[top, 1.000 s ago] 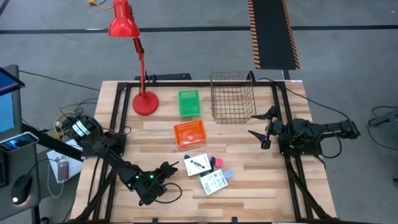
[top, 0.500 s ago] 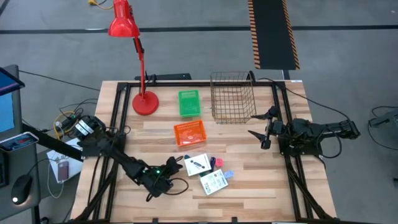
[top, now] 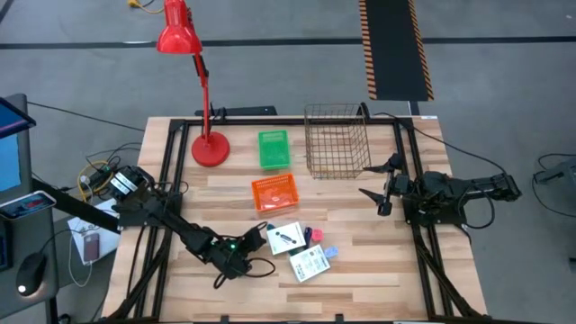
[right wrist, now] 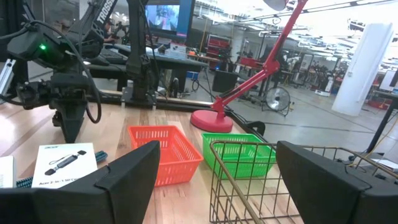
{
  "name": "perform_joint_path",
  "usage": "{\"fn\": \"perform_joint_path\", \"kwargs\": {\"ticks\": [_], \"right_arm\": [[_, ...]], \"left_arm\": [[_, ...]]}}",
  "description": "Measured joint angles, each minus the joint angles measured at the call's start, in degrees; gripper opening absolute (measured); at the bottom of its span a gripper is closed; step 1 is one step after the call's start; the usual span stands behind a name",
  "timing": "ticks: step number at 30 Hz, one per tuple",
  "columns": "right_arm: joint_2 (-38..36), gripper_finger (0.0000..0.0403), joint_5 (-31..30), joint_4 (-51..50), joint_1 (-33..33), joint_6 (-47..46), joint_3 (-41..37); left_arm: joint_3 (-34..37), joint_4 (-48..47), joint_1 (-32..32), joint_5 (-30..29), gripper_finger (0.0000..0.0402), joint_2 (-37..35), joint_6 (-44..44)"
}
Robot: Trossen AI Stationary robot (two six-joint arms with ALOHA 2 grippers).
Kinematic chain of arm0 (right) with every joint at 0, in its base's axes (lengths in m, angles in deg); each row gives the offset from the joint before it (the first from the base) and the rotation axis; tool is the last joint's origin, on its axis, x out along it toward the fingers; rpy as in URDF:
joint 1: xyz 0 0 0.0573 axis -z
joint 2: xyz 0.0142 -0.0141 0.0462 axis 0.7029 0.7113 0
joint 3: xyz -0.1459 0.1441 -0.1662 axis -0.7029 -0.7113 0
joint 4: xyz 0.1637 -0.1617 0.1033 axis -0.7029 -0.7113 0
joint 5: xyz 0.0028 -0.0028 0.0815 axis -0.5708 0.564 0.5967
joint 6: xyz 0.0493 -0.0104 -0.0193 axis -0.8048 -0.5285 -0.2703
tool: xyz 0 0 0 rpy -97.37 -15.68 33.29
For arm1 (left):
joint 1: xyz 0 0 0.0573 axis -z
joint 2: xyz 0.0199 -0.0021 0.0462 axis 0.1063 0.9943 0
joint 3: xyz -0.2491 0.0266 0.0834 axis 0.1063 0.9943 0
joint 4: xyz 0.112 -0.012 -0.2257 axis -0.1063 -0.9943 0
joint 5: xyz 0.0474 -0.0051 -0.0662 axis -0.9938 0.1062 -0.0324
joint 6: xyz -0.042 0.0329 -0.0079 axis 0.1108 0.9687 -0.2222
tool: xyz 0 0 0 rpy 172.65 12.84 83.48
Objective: Pick and place items into bin
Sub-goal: Put the top white box into the orange bin
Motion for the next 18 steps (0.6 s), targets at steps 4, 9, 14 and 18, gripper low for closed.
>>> {"fn": "perform_joint_path", "kwargs": {"ticks": [4,9,14,18], "right_arm": [[0.0,0.0317,0.0,0.0,0.0,0.0,0.0],[0.0,0.0317,0.0,0.0,0.0,0.0,0.0],[0.0,0.0317,0.0,0.0,0.0,0.0,0.0],[0.0,0.0317,0.0,0.0,0.0,0.0,0.0]], "left_arm": [[0.0,0.0,0.0,-1.5,0.0183,0.0,1.0],[0.0,0.0,0.0,-1.9,0.0183,0.0,1.4],[0.0,0.6,0.0,-4.1,0.0183,0.0,3.8],[0.0,3.6,0.0,-4.3,0.0183,0.0,5.6]]}}
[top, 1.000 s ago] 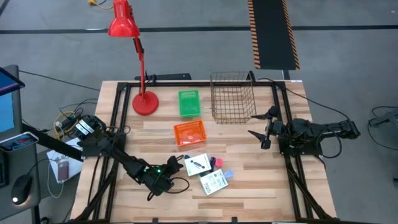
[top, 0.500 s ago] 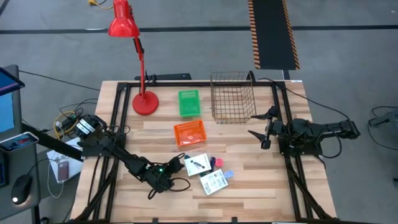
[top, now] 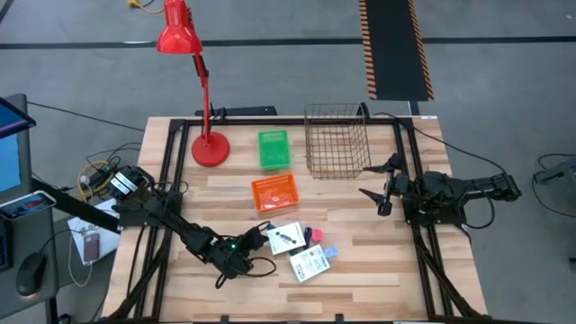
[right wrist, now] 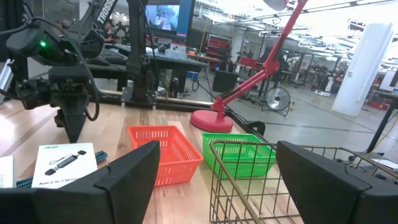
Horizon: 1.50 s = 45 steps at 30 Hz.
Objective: Pick and place items into bin
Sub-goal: Put the top white box into the orange bin
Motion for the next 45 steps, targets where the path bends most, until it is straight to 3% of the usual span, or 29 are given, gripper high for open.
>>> {"fn": "perform_joint_path", "kwargs": {"ticks": [10,16,37,45], "right_arm": [[0.0,0.0317,0.0,0.0,0.0,0.0,0.0],[0.0,0.0317,0.0,0.0,0.0,0.0,0.0],[0.0,0.0317,0.0,0.0,0.0,0.0,0.0],[0.0,0.0317,0.0,0.0,0.0,0.0,0.0]], "left_arm": [[0.0,2.4,0.0,0.6,0.0183,0.0,3.4],[0.0,2.2,0.0,4.1,0.0183,0.0,3.5],[0.0,2.3,-1.5,3.6,0.0183,0.0,3.6],[0.0,3.0,-1.5,5.9,0.0183,0.9,3.1]]}}
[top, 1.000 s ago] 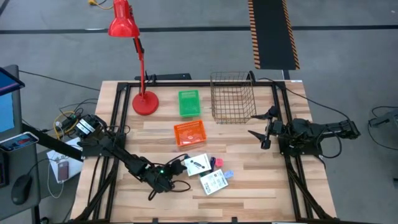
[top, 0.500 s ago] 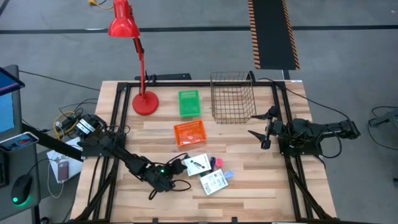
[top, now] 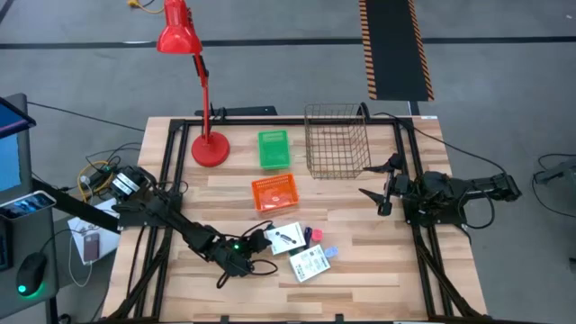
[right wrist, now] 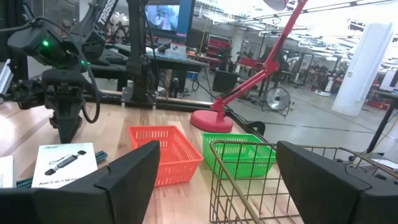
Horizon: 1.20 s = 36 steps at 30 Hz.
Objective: Pick and place items into bin
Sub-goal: Put the top white box into the orange bin
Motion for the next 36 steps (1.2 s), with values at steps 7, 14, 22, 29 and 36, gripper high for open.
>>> {"fn": "perform_joint_path", "kwargs": {"ticks": [7,14,22,29,36], "right_arm": [[0.0,0.0317,0.0,0.0,0.0,0.0,0.0],[0.0,0.0317,0.0,0.0,0.0,0.0,0.0],[0.0,0.0317,0.0,0.0,0.0,0.0,0.0],[0.0,0.0317,0.0,0.0,0.0,0.0,0.0],[0.0,0.0317,0.0,0.0,0.0,0.0,0.0]], "left_arm": [[-0.6,4.9,-0.4,-2.0,0.0183,3.8,1.4],[-0.8,6.9,-1.0,-1.3,0.0183,4.4,2.5],[-0.8,6.3,-2.3,1.0,0.0183,4.5,2.5],[-0.7,6.3,-2.9,2.1,0.0183,4.6,2.5],[-0.7,6.2,-2.9,2.1,0.0183,4.6,2.2]]}}
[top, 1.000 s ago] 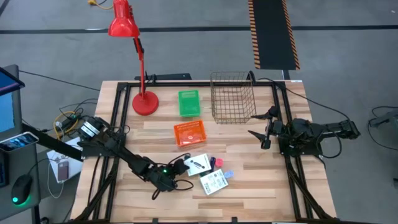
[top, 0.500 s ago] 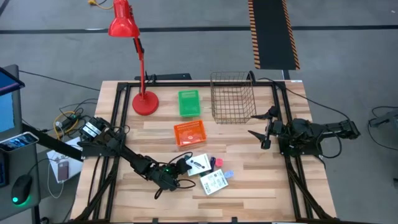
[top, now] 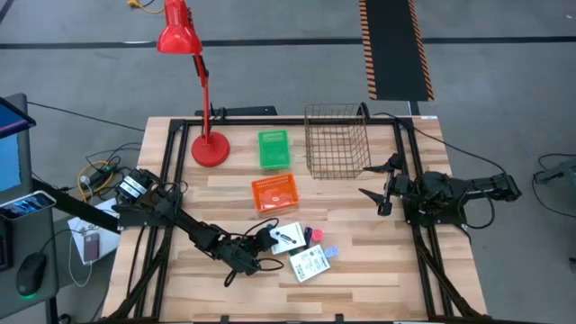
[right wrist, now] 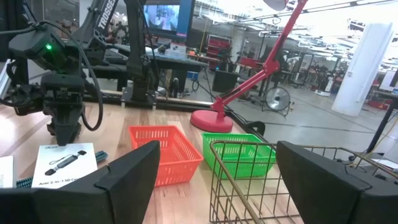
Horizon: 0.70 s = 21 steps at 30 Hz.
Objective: Pick and place items into bin
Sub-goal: Put the top white box into the orange bin
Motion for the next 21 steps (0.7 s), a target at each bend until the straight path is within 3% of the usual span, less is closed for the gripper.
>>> {"fn": "perform_joint_path", "kwargs": {"ticks": [21], "right_arm": [[0.0,0.0317,0.0,0.0,0.0,0.0,0.0]], "left_arm": [[0.1,-0.2,0.0,1.0,0.0183,0.0,-0.9]]}}
